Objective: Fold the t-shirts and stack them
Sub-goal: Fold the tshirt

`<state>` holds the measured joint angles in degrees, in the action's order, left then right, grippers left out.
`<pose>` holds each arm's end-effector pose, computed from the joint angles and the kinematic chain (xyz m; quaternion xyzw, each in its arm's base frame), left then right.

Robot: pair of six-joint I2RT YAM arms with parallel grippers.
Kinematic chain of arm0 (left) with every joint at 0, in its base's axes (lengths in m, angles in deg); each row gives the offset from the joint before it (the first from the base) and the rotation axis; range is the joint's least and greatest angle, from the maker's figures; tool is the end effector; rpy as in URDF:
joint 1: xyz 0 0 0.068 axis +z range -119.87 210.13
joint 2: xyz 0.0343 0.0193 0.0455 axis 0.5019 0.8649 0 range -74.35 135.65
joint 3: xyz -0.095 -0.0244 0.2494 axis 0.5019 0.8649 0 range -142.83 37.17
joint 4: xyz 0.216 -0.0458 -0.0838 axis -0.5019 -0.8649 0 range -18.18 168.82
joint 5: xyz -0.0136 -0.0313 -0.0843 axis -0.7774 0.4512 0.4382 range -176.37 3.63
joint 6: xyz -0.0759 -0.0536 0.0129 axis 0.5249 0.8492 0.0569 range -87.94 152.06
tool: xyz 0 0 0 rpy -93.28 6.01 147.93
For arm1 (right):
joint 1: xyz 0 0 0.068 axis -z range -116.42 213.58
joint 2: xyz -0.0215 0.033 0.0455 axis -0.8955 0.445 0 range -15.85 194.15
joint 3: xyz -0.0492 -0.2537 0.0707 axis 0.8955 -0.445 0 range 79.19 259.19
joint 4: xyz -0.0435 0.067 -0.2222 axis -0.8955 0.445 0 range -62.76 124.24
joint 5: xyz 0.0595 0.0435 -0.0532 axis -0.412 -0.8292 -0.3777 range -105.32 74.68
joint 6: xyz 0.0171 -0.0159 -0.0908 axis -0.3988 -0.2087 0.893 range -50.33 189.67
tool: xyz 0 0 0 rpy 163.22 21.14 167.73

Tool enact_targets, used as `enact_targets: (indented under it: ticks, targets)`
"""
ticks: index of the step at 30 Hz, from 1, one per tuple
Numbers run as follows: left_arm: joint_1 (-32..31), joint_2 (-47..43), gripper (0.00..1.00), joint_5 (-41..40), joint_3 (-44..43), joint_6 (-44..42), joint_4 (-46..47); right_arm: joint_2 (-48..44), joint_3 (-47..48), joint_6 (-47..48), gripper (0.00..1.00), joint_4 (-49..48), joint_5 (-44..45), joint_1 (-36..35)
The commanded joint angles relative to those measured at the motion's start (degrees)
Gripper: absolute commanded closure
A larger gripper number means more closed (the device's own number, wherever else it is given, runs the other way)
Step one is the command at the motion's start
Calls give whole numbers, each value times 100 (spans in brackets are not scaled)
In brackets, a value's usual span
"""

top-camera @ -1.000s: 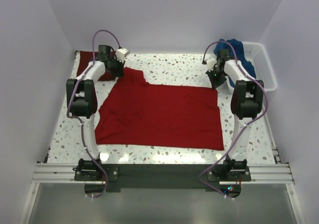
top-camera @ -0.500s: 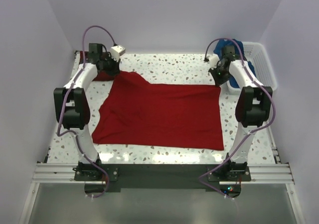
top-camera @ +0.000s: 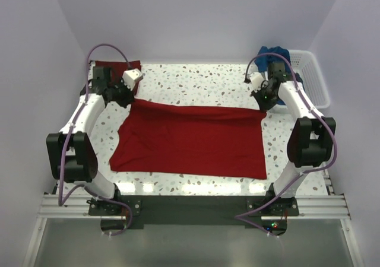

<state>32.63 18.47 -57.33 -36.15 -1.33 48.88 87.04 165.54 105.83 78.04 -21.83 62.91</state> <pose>0.3558 -0.0255 0.2436 0.3256 0.8521 -0.1203 0.3917 0.3643 0.0137 0.2156 -0.3198 0.9253 -0.0068 0.2037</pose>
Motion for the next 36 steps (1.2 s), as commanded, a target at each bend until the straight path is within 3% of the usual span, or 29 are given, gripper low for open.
enact_targets:
  ticks: [1, 16, 27, 36]
  targets:
    - [22, -535, 100, 58, 352, -352, -188, -471, -197, 233, 100, 122, -132, 49]
    - [22, -2100, 100, -126, 1461, -669, -777, -1544, -1374, 611, 100, 307, -299, 49]
    - [22, -2391, 100, -249, 1672, -695, -909, -1606, -1630, 673, 100, 404, -405, 49]
    - [22, -2268, 100, -372, 1303, -555, -847, -1483, -1103, 673, 100, 386, -299, 49]
